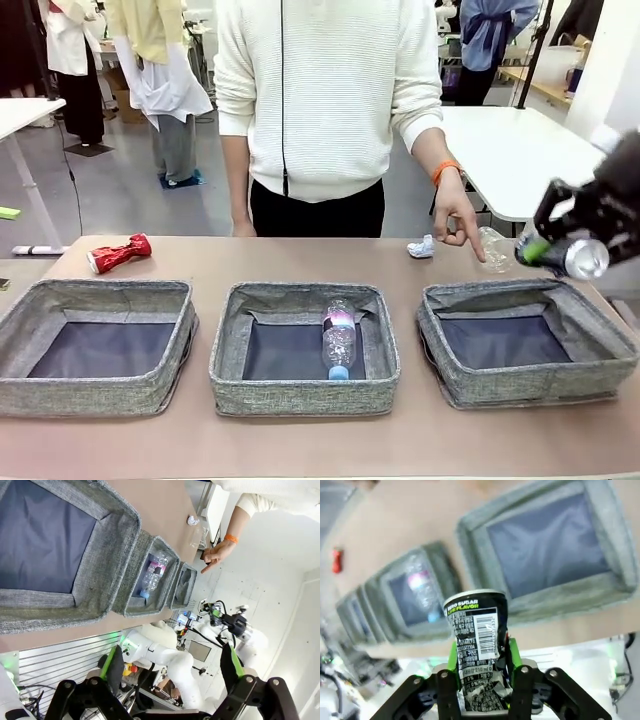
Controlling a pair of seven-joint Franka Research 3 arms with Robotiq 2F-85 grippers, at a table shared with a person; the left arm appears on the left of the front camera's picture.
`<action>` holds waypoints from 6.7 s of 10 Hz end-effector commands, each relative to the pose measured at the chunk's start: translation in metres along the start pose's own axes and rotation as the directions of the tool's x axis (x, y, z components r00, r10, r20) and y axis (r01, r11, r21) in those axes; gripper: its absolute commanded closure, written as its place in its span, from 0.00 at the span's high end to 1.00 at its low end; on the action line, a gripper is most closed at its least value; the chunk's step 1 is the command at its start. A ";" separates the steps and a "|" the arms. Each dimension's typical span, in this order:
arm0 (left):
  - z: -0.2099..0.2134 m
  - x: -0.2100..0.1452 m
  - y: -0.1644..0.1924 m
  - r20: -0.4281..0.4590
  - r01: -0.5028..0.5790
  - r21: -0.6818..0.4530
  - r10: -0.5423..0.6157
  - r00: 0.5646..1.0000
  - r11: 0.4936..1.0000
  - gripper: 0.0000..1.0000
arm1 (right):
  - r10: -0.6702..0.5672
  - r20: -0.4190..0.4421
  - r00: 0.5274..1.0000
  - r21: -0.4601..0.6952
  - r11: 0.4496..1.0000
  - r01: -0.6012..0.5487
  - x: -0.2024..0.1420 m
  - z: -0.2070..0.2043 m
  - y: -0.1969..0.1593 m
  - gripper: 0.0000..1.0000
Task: Sort the waste into the appropriate baskets.
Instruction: Place the picked waste into the Fabric basket indicated by the person, then pick up the waste item pointed out by the person.
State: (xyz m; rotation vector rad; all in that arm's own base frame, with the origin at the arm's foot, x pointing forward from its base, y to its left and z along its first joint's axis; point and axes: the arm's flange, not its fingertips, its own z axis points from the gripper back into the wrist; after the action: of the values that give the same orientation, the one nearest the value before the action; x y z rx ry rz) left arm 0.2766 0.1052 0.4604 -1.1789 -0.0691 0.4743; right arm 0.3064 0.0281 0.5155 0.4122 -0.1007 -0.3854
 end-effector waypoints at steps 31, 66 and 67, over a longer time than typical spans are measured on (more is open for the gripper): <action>-0.001 -0.002 -0.001 -0.002 0.004 -0.022 -0.004 1.000 1.000 1.00 | 0.156 -0.474 0.867 0.649 0.727 0.224 0.025 -0.018 -0.028 1.00; -0.001 -0.002 -0.001 -0.002 0.004 -0.022 -0.004 1.000 1.000 1.00 | 0.378 0.169 0.910 0.087 0.914 -0.396 0.236 -0.151 0.081 1.00; -0.001 -0.002 -0.001 -0.002 0.004 -0.022 -0.004 1.000 1.000 1.00 | 0.378 0.169 0.910 0.087 0.914 -0.396 0.236 -0.151 0.081 1.00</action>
State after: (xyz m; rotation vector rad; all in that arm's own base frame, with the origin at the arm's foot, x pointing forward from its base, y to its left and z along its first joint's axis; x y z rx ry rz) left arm 0.2763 0.1051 0.4600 -1.1793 -0.0683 0.4749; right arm 0.5857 0.0512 0.4048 0.3730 -0.4158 -0.0453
